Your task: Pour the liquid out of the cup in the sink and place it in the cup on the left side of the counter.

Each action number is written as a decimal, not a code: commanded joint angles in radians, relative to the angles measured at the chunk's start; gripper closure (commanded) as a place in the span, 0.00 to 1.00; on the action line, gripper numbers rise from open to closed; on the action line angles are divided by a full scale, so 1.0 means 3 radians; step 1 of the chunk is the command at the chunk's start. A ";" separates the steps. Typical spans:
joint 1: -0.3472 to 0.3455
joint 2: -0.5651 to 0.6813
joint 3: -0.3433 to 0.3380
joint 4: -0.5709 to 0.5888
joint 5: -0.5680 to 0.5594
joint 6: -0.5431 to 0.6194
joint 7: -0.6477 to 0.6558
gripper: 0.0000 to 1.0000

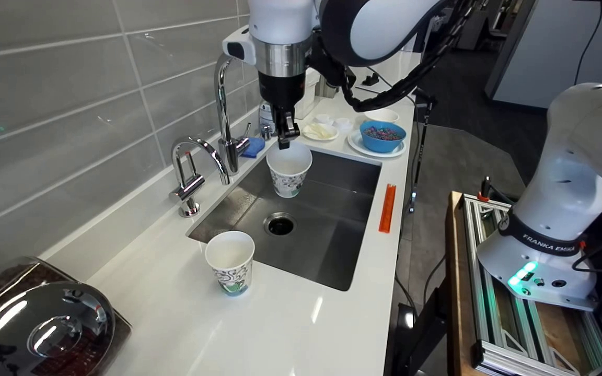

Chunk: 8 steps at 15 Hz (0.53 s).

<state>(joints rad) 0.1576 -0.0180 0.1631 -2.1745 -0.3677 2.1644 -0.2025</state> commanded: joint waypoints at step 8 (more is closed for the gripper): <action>0.0150 0.0149 0.0155 0.0328 0.0204 -0.0443 -0.0517 0.99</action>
<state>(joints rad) 0.1852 0.0072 0.1960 -2.1124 -0.3377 2.0868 -0.3043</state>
